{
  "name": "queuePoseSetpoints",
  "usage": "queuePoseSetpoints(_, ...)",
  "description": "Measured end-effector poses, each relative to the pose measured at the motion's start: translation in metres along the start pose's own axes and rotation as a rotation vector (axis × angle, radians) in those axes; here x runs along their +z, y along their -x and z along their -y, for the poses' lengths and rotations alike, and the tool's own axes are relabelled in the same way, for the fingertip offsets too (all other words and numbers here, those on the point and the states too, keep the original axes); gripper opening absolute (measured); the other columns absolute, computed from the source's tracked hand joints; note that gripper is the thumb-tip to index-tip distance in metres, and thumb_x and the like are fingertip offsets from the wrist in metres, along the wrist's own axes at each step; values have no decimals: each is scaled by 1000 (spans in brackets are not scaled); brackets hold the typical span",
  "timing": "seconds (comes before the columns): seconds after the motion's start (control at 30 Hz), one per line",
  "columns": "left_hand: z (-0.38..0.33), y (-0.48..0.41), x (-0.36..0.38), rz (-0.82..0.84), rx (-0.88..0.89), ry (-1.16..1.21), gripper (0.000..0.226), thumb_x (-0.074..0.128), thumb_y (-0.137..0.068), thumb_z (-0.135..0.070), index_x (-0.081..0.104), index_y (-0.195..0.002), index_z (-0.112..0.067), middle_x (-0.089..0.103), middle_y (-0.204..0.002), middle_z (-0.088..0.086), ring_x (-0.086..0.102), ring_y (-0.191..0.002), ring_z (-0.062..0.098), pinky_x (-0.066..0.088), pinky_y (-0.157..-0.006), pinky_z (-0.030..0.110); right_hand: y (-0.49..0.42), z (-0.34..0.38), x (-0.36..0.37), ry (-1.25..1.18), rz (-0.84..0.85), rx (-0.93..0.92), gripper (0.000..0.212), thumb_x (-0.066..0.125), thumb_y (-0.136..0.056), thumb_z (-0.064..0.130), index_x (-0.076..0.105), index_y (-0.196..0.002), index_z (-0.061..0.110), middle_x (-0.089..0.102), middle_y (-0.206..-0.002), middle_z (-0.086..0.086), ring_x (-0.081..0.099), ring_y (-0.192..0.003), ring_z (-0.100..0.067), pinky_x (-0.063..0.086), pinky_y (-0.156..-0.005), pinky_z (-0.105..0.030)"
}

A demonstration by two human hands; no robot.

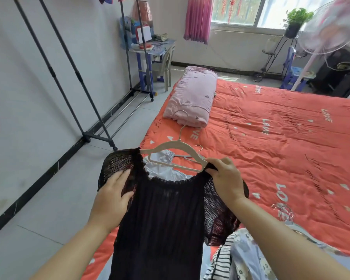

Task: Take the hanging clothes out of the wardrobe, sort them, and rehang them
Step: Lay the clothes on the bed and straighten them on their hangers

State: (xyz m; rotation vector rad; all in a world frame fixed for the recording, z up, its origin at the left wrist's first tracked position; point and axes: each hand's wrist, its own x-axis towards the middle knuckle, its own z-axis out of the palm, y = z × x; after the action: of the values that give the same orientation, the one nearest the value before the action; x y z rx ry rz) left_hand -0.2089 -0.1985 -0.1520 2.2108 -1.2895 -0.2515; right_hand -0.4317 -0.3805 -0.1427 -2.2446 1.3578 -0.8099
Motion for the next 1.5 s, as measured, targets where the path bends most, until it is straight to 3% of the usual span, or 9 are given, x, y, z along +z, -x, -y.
queuePoseSetpoints(0.23,55,15,84,215,-83,-41,60,59,-90,-20,33,-144,-24,29,-150,-5,27,-138,14,23,-112,29,-23,-55,66,121,100,113,24,64,-86,15,69,-109,17,57,-95,-9,57,-92,-34,43,-82,-42)
queuePoseSetpoints(0.37,73,9,137,331,-47,-79,65,52,-94,-31,15,-148,-31,11,-155,-9,19,-141,10,17,-113,24,-33,-92,109,118,144,191,23,62,-88,14,67,-110,14,57,-106,-12,54,-102,-34,43,-87,-39)
queuePoseSetpoints(0.6,101,-28,221,373,34,-183,69,45,-97,-37,1,-149,-27,-5,-157,-1,0,-145,15,1,-113,22,-54,-144,192,139,171,254,31,60,-90,19,59,-121,17,53,-110,-13,47,-109,-34,37,-91,-37)
queuePoseSetpoints(0.73,120,-37,263,515,45,-402,76,36,-97,-47,-19,-145,-28,-21,-155,3,-14,-143,22,-2,-116,36,-39,-164,231,408,309,267,54,47,-96,36,29,-145,23,25,-150,-11,15,-141,-28,11,-114,-45)
queuePoseSetpoints(0.83,131,-35,285,597,39,-520,75,32,-98,-48,-27,-139,-26,-23,-154,7,-17,-142,27,-4,-116,42,3,-163,257,417,457,104,57,37,-97,43,14,-149,30,8,-157,-3,-1,-145,-22,0,-116,-44)
queuePoseSetpoints(0.97,133,-33,295,592,37,-566,73,29,-98,-49,-20,-145,-24,-21,-154,8,-18,-142,29,-5,-115,43,64,-157,276,447,659,83,57,22,-98,50,0,-149,34,-7,-158,-1,-13,-144,-25,-4,-115,-47)
queuePoseSetpoints(1.1,123,-30,285,619,17,-555,71,32,-99,-45,-13,-148,-21,-19,-155,9,-16,-143,28,-5,-115,42,101,-154,275,490,789,144,59,21,-99,49,-5,-149,29,-10,-157,-1,-12,-144,-27,-2,-115,-50)
queuePoseSetpoints(1.3,88,-10,242,588,12,-507,68,36,-99,-42,-4,-150,-21,-12,-157,4,-10,-144,23,-2,-116,39,118,-119,230,425,840,183,57,27,-100,45,8,-150,25,2,-158,-2,-4,-145,-24,1,-116,-46)
queuePoseSetpoints(1.5,35,10,180,535,95,-497,56,38,-99,-35,17,-148,-22,11,-156,-2,5,-144,18,5,-117,36,134,-79,156,331,736,179,49,38,-99,38,32,-143,20,26,-150,-4,21,-139,-22,15,-114,-42)
